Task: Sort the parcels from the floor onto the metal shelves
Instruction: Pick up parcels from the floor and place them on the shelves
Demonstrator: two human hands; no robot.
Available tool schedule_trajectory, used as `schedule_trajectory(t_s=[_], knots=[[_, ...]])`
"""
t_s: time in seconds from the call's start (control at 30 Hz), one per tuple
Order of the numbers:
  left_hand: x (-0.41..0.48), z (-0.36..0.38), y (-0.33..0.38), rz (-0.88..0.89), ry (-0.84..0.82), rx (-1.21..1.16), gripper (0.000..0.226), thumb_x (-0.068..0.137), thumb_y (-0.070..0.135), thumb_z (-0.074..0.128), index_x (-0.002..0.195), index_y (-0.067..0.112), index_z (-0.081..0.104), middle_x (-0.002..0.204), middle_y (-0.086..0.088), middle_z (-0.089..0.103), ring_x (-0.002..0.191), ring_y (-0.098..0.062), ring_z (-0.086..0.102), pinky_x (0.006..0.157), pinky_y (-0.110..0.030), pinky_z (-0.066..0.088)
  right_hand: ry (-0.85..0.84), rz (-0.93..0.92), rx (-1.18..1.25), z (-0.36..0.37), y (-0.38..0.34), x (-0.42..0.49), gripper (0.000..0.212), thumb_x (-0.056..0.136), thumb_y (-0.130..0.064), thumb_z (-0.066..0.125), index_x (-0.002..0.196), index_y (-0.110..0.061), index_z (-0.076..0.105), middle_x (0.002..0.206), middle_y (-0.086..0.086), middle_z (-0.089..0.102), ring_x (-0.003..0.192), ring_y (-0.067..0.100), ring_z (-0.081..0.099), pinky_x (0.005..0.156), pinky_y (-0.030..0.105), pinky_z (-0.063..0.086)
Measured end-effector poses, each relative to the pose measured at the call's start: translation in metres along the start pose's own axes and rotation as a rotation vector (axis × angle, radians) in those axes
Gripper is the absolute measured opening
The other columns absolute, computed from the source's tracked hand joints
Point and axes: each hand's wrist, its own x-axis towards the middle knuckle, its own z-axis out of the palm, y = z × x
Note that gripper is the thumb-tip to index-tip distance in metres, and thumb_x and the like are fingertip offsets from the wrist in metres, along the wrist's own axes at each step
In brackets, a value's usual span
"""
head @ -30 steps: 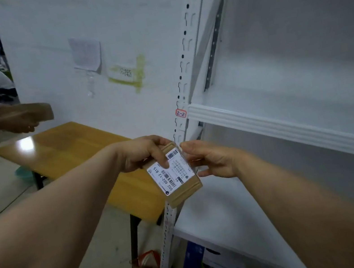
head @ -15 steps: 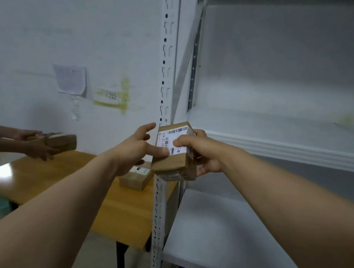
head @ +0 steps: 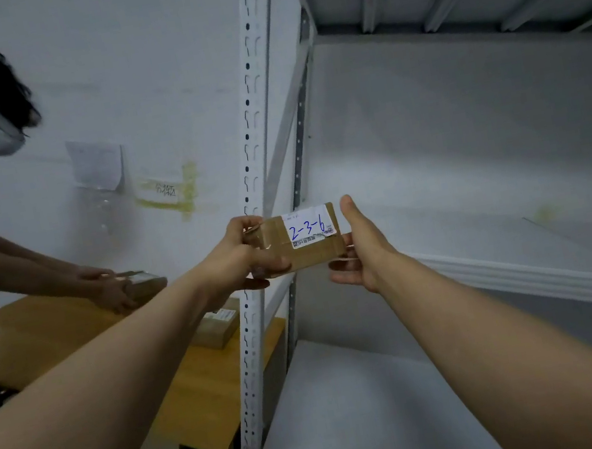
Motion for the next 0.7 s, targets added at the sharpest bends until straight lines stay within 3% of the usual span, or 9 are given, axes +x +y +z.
schedule_trajectory(t_s=[0.1, 0.2, 0.33, 0.5, 0.6, 0.7], knots=[[0.003, -0.007, 0.005, -0.047, -0.038, -0.14, 0.073, 0.076, 0.004, 0.075, 0.135, 0.028, 0.039, 0.128, -0.016, 0.053, 0.11, -0.038, 0.06, 0.083, -0.042, 0.058, 0.032, -0.008, 0.025, -0.018, -0.007, -0.001, 0.072, 0.085, -0.078, 0.051, 0.107, -0.011, 0.065, 0.118, 0.012, 0.065, 0.111, 0.031, 0.061, 0.08, 0.042, 0.057], [0.009, -0.001, 0.017, -0.057, -0.065, -0.209, 0.068, 0.077, 0.009, 0.073, 0.136, 0.025, 0.043, 0.127, -0.018, 0.055, 0.106, -0.039, 0.062, 0.084, -0.043, 0.058, -0.024, -0.059, 0.053, -0.031, -0.015, -0.008, 0.067, 0.086, -0.075, 0.054, 0.12, -0.018, 0.062, 0.132, 0.014, 0.057, 0.124, 0.034, 0.053, 0.085, 0.045, 0.051], [0.018, 0.017, 0.031, -0.023, -0.13, -0.263, 0.066, 0.069, 0.02, 0.077, 0.13, 0.023, 0.052, 0.125, -0.014, 0.056, 0.105, -0.037, 0.063, 0.075, -0.037, 0.059, -0.131, -0.164, 0.046, -0.042, -0.022, -0.015, 0.052, 0.086, -0.075, 0.054, 0.111, -0.033, 0.073, 0.119, 0.003, 0.067, 0.119, 0.025, 0.058, 0.094, 0.05, 0.048], [0.03, 0.038, 0.033, -0.002, -0.204, -0.267, 0.067, 0.063, 0.024, 0.076, 0.128, 0.024, 0.057, 0.123, -0.011, 0.058, 0.108, -0.035, 0.062, 0.081, -0.039, 0.058, -0.115, -0.19, -0.009, -0.061, -0.023, -0.02, 0.034, 0.084, -0.069, 0.06, 0.089, -0.042, 0.08, 0.092, -0.011, 0.079, 0.11, 0.018, 0.065, 0.095, 0.049, 0.052], [0.04, 0.052, 0.027, -0.046, -0.281, -0.257, 0.059, 0.07, 0.02, 0.076, 0.127, 0.025, 0.06, 0.123, -0.011, 0.059, 0.108, -0.033, 0.063, 0.078, -0.039, 0.059, -0.077, -0.152, -0.052, -0.084, -0.012, -0.028, 0.032, 0.082, -0.068, 0.063, 0.093, -0.043, 0.078, 0.096, -0.008, 0.079, 0.107, 0.016, 0.067, 0.088, 0.044, 0.056], [0.05, 0.072, 0.013, -0.187, -0.383, -0.264, 0.044, 0.074, 0.02, 0.072, 0.118, 0.018, 0.065, 0.113, -0.013, 0.062, 0.1, -0.031, 0.067, 0.076, -0.041, 0.061, -0.052, -0.045, -0.11, -0.117, 0.005, -0.034, 0.038, 0.082, -0.063, 0.066, 0.11, -0.038, 0.074, 0.107, 0.004, 0.074, 0.101, 0.022, 0.071, 0.086, 0.043, 0.059]])
